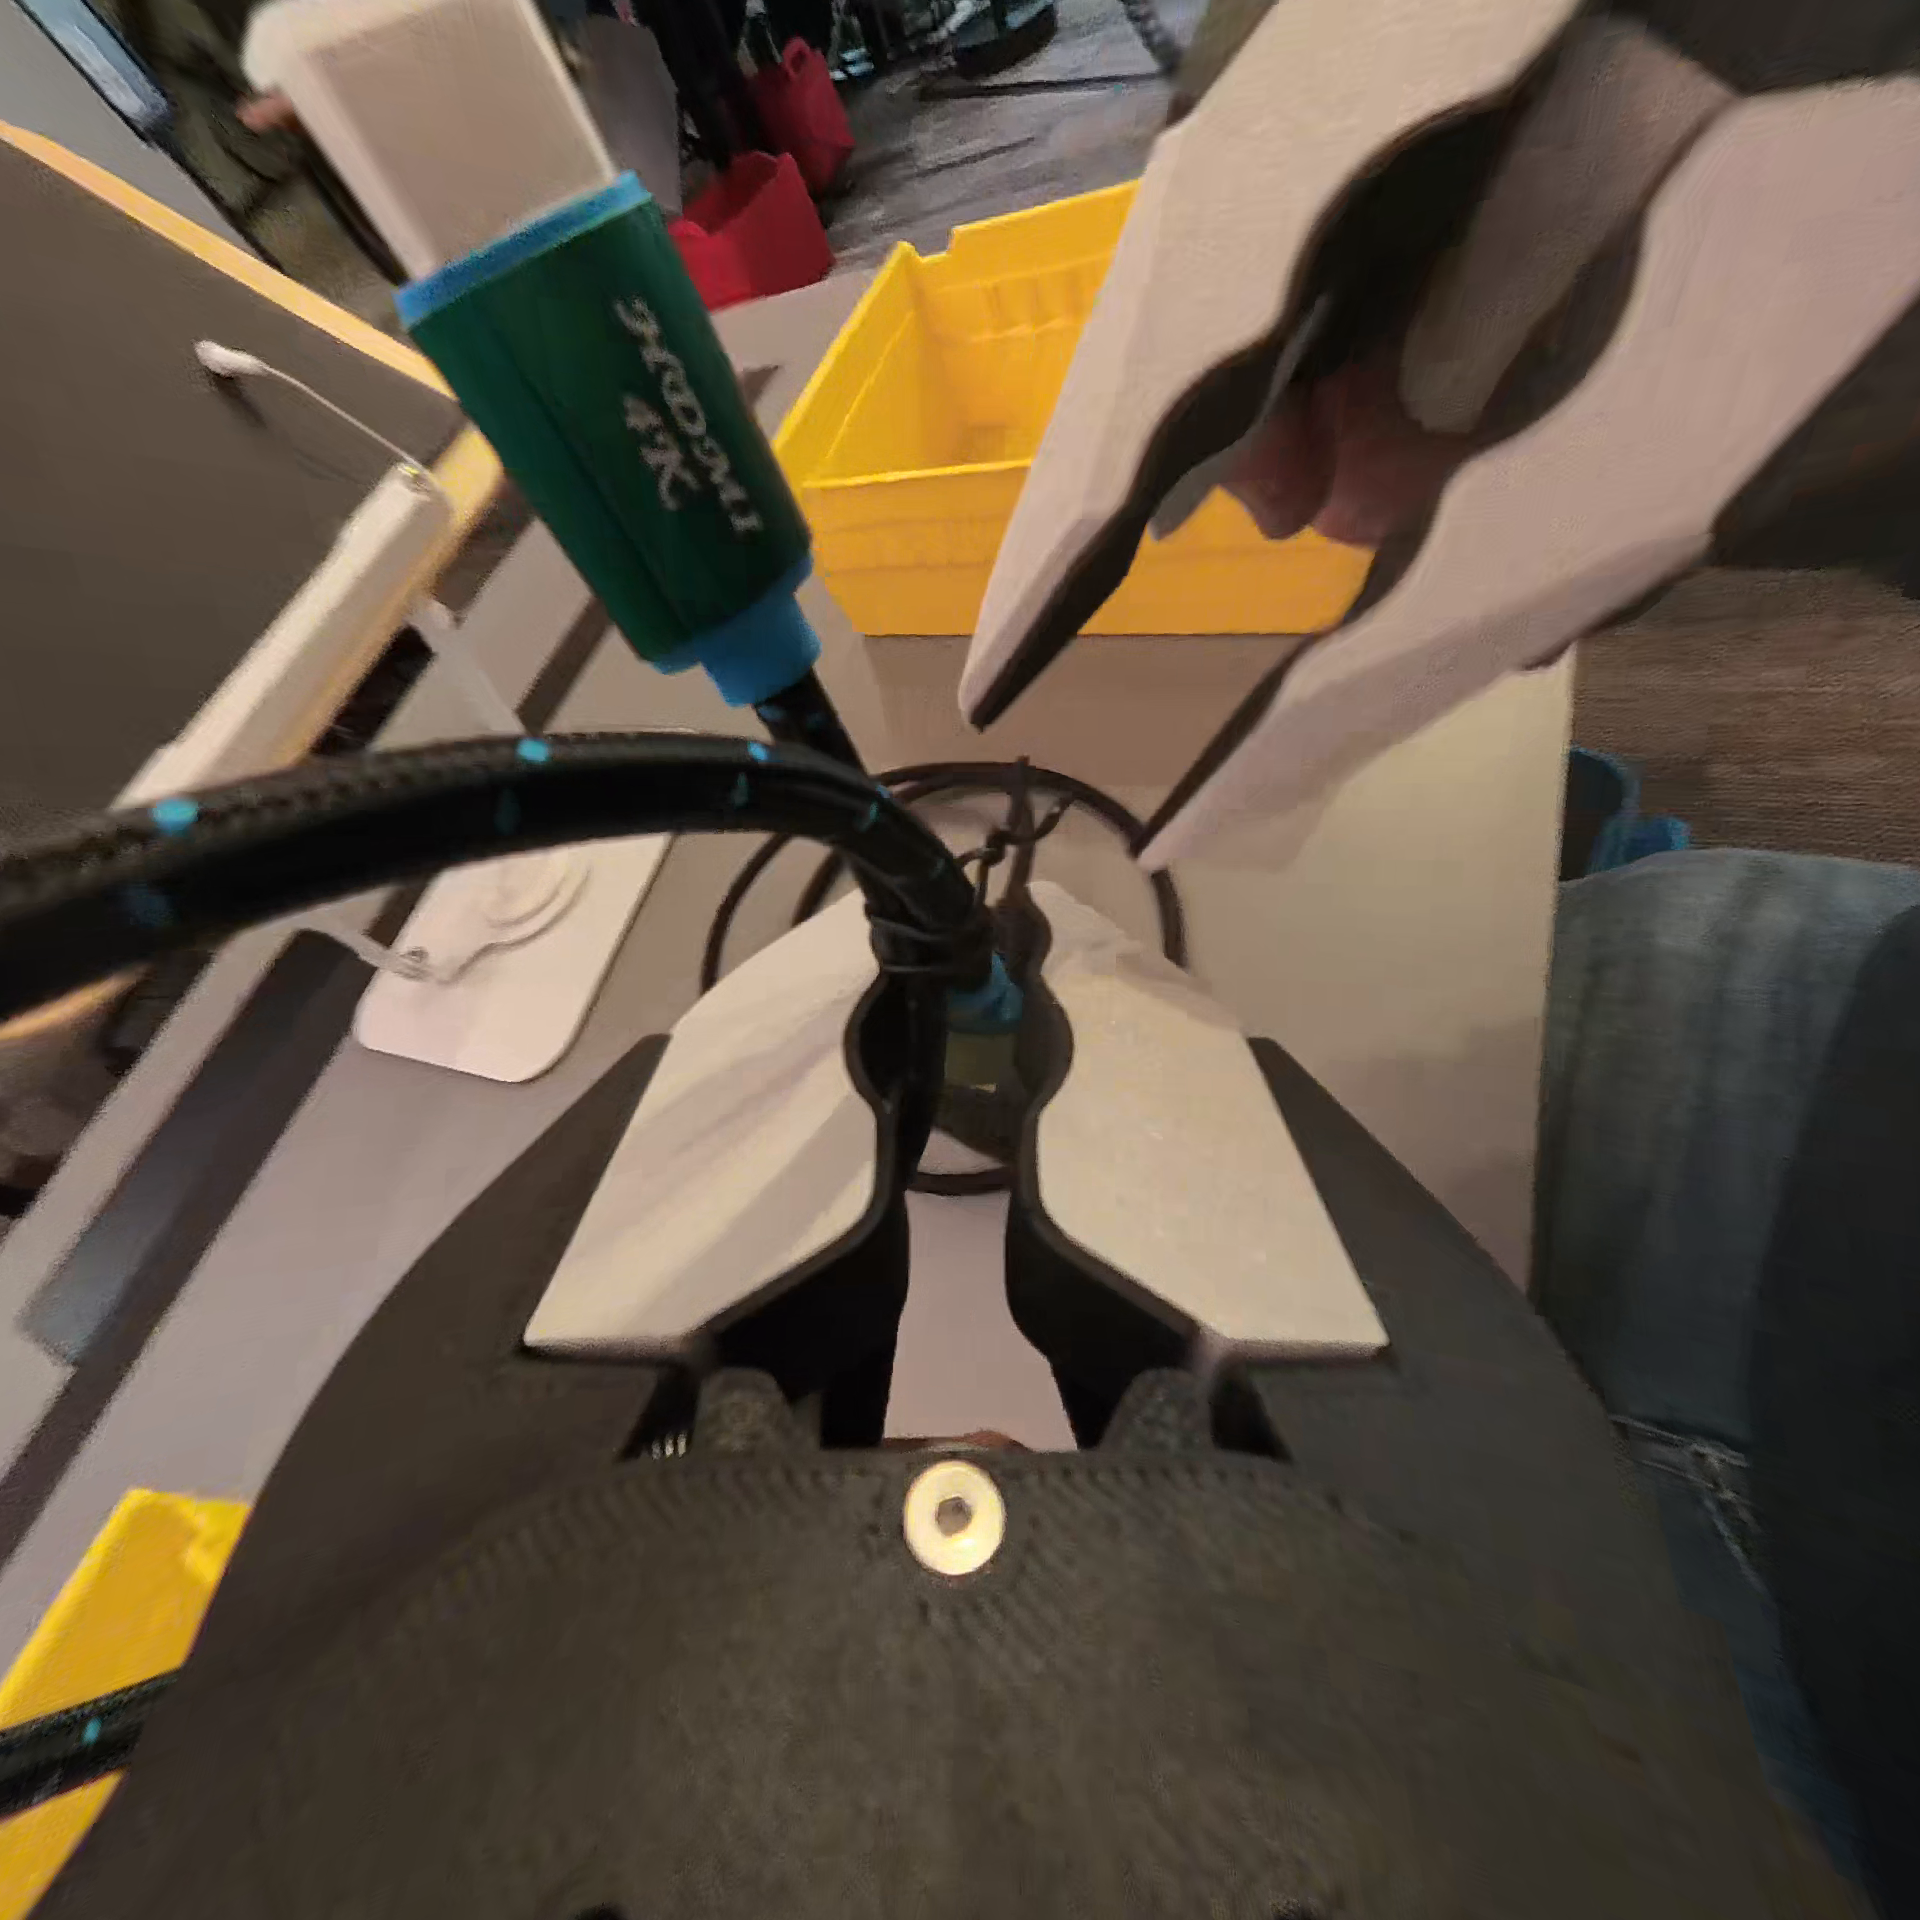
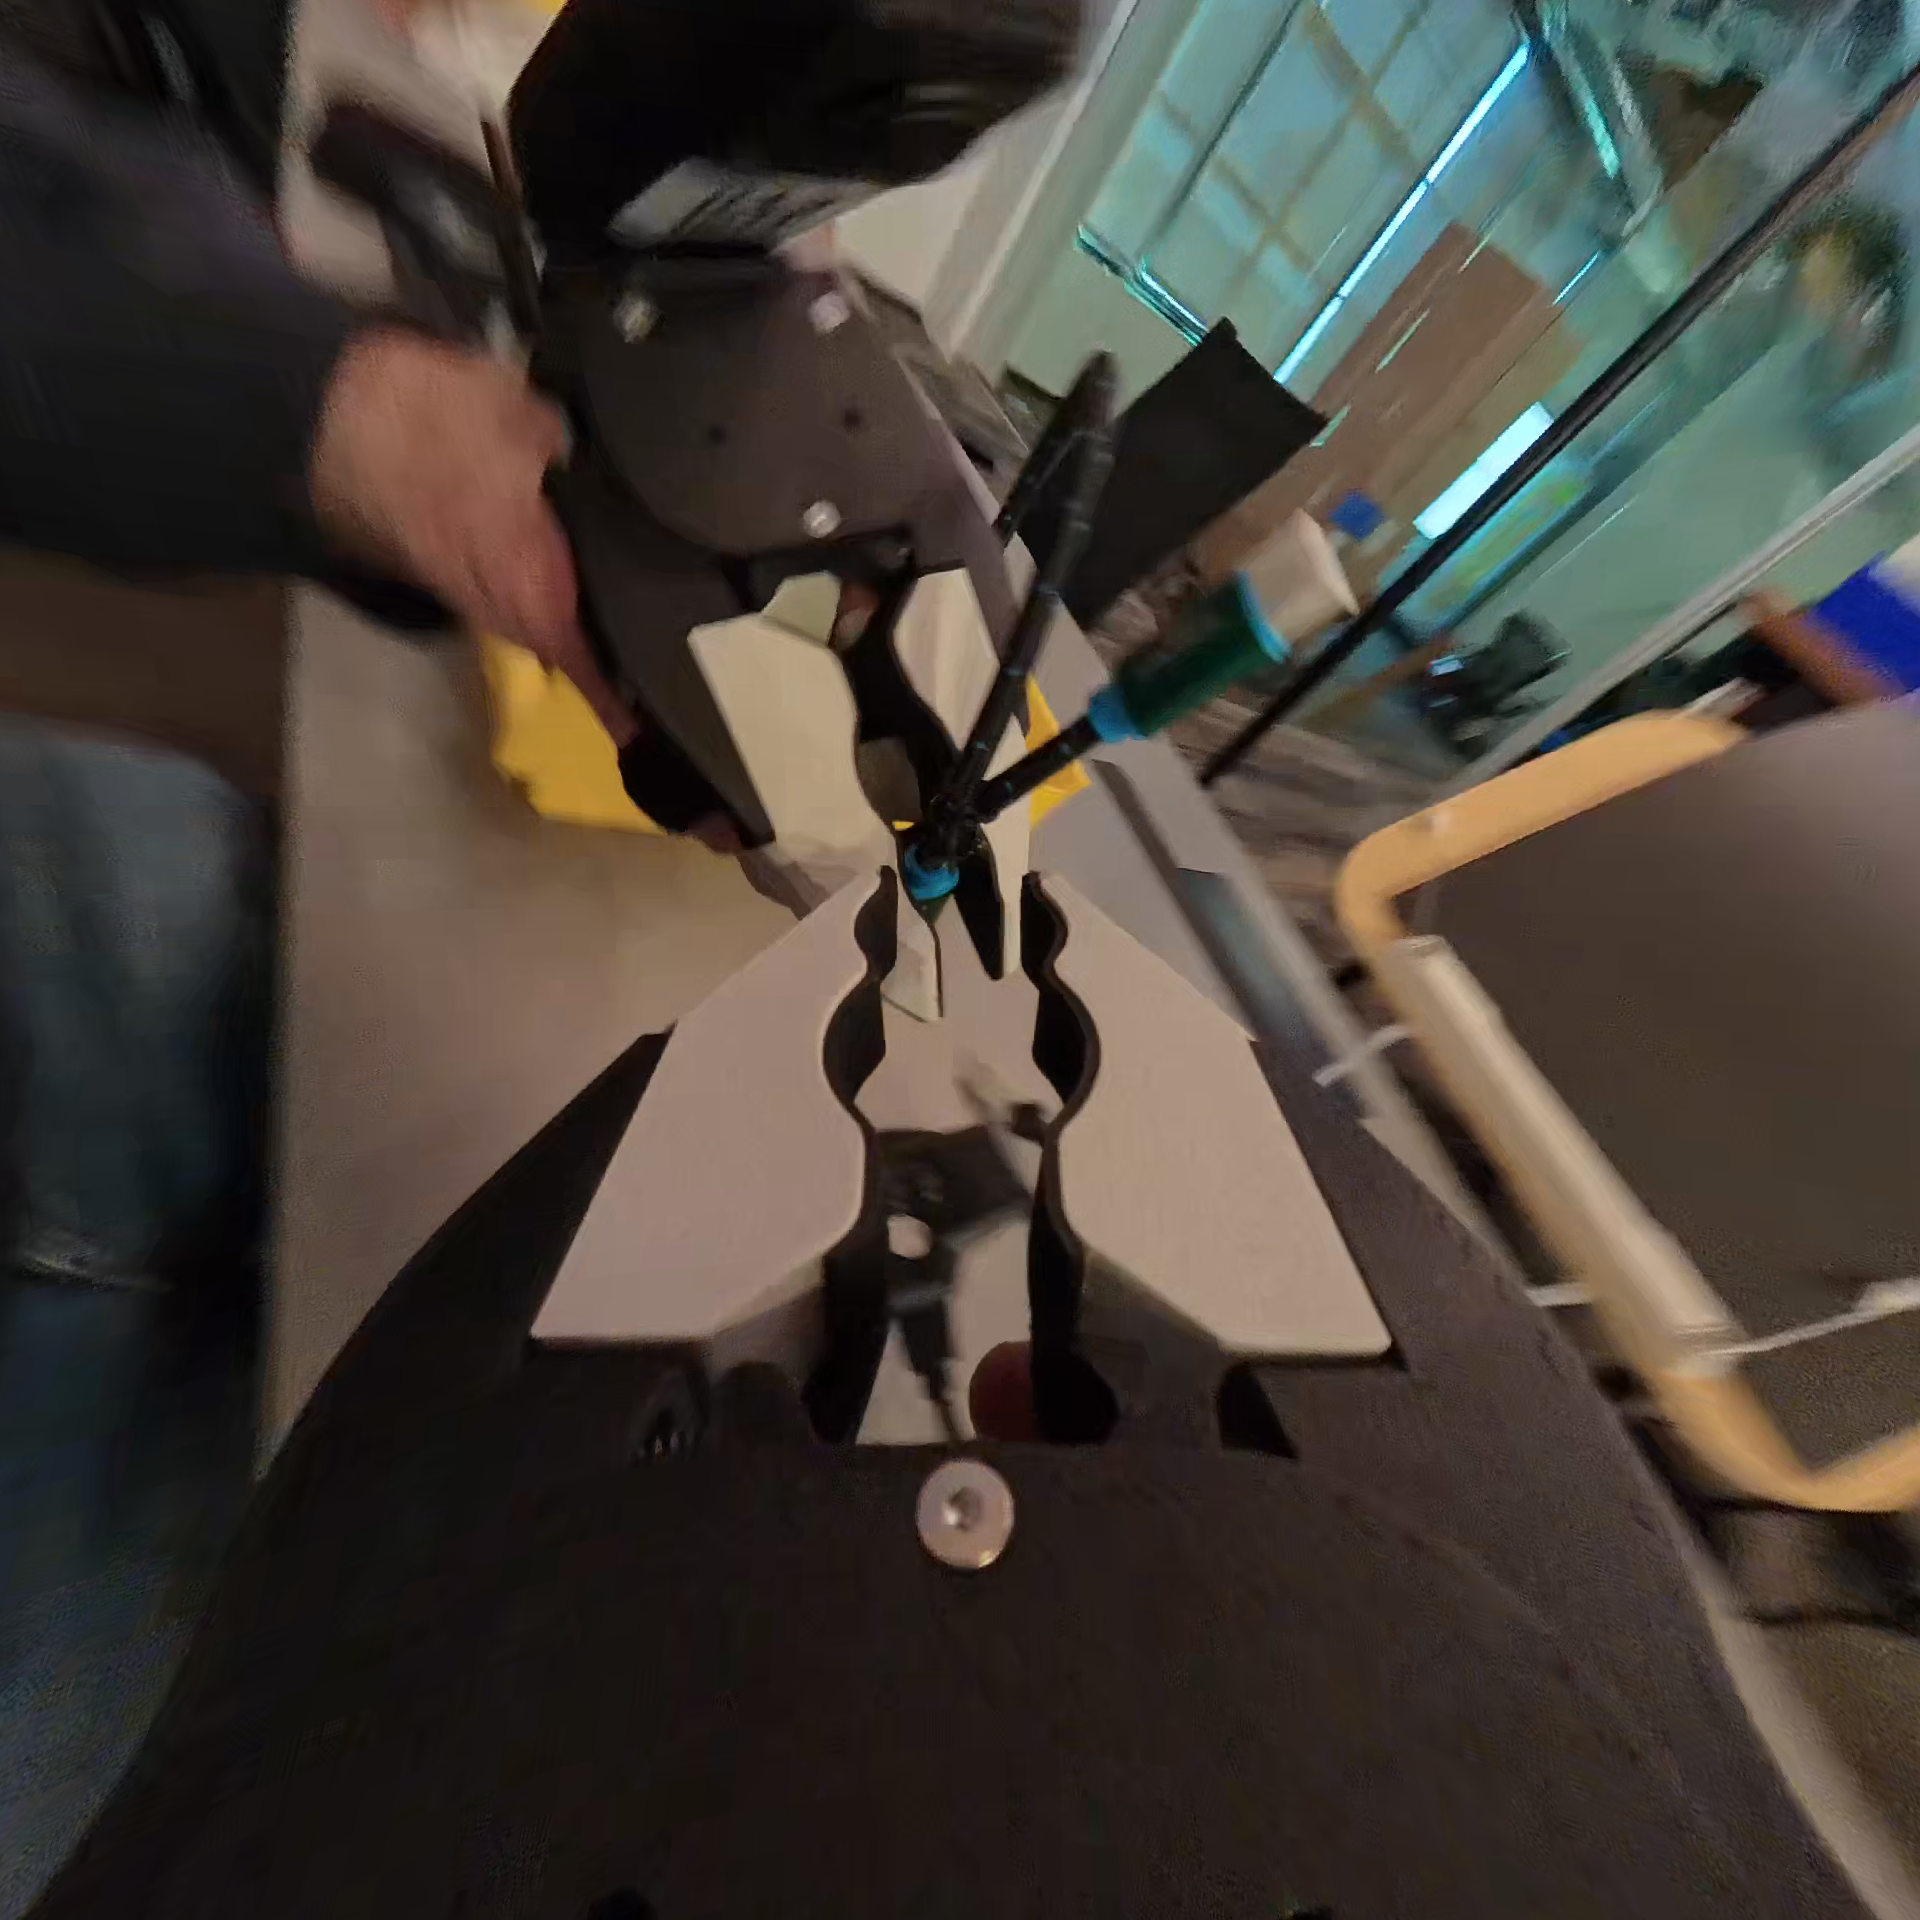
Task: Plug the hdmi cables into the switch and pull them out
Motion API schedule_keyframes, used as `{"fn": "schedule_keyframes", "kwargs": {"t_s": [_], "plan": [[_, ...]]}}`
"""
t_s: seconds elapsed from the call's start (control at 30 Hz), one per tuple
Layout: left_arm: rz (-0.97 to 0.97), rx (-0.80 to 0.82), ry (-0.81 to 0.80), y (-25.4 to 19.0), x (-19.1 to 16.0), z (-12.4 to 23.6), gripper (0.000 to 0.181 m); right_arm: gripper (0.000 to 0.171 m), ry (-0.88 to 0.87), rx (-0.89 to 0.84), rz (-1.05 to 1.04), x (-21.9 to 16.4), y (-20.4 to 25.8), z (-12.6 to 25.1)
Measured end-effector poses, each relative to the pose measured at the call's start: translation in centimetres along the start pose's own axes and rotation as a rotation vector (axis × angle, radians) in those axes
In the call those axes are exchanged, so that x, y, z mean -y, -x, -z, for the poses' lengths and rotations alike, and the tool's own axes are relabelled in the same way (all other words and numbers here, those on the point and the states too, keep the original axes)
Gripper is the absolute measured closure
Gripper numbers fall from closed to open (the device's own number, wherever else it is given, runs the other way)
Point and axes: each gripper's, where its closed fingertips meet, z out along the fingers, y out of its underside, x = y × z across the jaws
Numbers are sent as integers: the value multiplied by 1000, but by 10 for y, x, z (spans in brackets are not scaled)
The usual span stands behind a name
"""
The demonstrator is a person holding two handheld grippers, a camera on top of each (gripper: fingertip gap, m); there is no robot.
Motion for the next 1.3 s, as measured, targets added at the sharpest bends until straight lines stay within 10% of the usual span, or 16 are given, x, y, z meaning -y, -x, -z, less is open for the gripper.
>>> {"fn": "schedule_keyframes", "kwargs": {"t_s": [0.23, 0.47, 0.57, 0.8, 0.93, 1.17, 1.3], "plan": [[78, -101, 30, -12, -1, -1, 163, 161, 141, -178, 538, 7, -1, -8], [91, -120, 25, -15, 1, -2, 163, 169, 146, -157, 490, 5, -1, -8], [92, -119, 19, -14, 3, -1, 163, 148, 136, -159, 441, 4, -3, -6], [88, -117, 23, -14, 3, 0, 163, 171, 152, -144, 453, 1, -1, -5], [44, -73, 21, -11, 4, 0, 163, 171, 97, -25, 107, 1, 1, -4], [-291, 221, -18, 9, 14, 7, 163, 171, -354, 508, -1250, 17, 9, 4], [-380, 275, -18, 10, 9, 5, 163, 171, -482, 545, -1443, 13, 13, 1]]}}
